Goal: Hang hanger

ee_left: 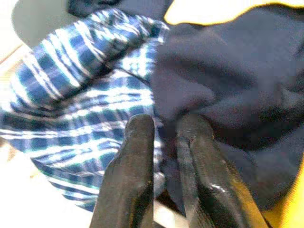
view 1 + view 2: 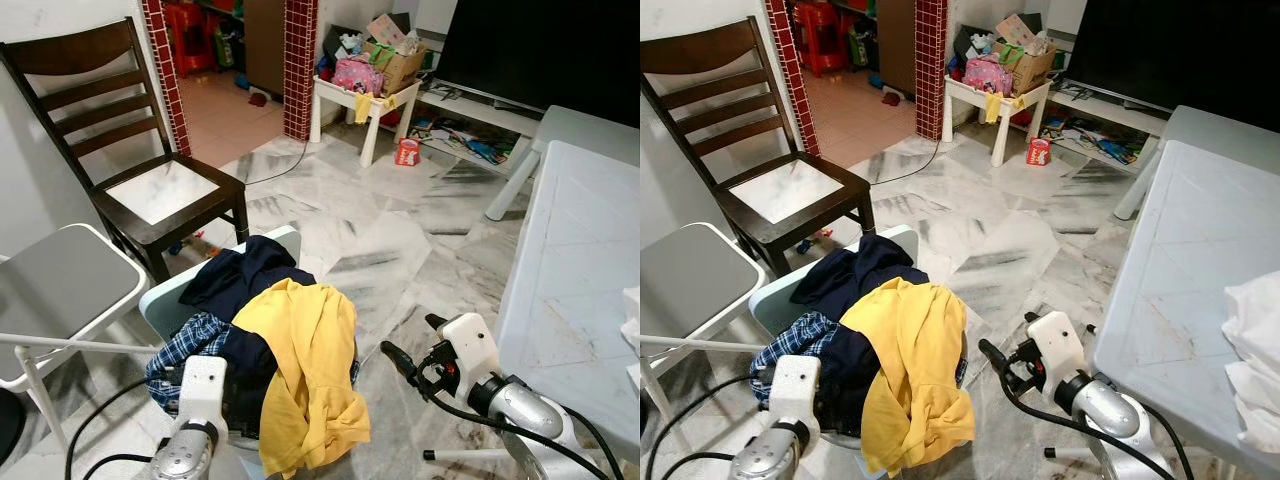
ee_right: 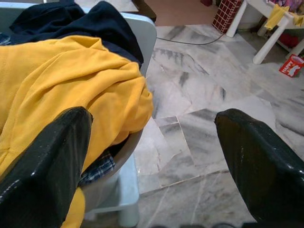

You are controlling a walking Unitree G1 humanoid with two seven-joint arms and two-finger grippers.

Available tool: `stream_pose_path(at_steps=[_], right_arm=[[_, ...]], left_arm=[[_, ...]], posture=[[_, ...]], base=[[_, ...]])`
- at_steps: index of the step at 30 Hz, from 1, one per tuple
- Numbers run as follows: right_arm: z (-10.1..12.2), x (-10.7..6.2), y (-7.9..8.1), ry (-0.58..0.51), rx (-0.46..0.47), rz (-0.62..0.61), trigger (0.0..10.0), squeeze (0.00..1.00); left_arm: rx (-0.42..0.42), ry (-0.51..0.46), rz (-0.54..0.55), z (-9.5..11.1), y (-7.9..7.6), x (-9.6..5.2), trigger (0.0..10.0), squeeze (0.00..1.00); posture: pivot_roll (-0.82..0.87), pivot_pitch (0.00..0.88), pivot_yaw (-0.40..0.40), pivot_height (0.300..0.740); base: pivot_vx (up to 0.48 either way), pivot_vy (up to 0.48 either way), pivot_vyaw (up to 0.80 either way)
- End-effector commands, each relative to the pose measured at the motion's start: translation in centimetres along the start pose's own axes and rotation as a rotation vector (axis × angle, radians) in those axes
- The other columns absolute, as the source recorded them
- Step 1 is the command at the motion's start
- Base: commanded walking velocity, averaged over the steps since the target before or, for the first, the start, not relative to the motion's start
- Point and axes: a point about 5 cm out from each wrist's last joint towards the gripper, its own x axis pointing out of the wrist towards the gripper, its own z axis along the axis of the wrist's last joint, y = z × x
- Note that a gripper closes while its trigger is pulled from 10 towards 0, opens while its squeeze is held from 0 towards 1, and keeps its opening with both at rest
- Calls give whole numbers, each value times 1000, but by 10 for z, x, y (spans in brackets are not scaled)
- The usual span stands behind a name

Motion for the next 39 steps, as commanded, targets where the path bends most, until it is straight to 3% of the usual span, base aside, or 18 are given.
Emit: stream_pose_path(at_steps=[1, 5, 10, 16, 17, 18, 19, 20, 32, 35, 39], right_arm=[[0, 1, -2, 3, -10, 0, 10000, 0], [-2, 4, 6, 5, -22, 41, 10000, 0], [-8, 3, 12, 26, -22, 88, 10000, 0], [-7, 7, 13, 20, -37, 88, 10000, 0], [-7, 7, 13, 18, -43, 88, 10000, 0], [-6, 8, 13, 17, -48, 86, 10000, 0], [-6, 8, 13, 17, -48, 86, 10000, 0], [-7, 8, 13, 18, -49, 82, 10000, 0], [-11, 7, 15, 30, -83, 83, 10000, 0], [-11, 8, 14, 29, -94, 84, 10000, 0], [-10, 8, 14, 27, -101, 85, 10000, 0]], left_arm=[[8, -10, 21, 4, 3, -1, 0, 0], [-9, 0, 36, 2, 7, -2, 0, 0], [14, -87, 70, 22, 13, -3, 0, 0], [-25, -69, 16, 20, 5, -1, 0, 0], [-32, -97, -9, 24, 1, -1, 6549, 0], [-36, -141, -29, 31, -3, -3, 10000, 0], [-36, -141, -29, 31, -3, -3, 10000, 0], [-35, -164, -35, 35, -5, -3, 10000, 1000], [-9, -50, -84, 12, -12, -2, 10000, 1000], [55, 26, -116, -3, -16, -3, 10000, 1000], [79, 63, -145, -13, -20, -3, 10000, 1000]], posture=[[15, 0, -60, 740], [22, 0, -57, 740], [26, 0, -54, 740], [24, 0, -52, 740], [23, 0, -51, 740], [23, 0, -51, 740], [23, 0, -51, 740], [24, 0, -51, 740], [15, 0, -54, 740], [10, 0, -55, 740], [9, 0, -57, 740]], base=[[0, 0, 0], [0, 0, 0], [0, 0, 0], [0, 0, 0], [0, 0, 0], [0, 0, 0], [0, 0, 0], [0, 0, 0], [0, 0, 0], [0, 0, 0], [0, 0, 0]])
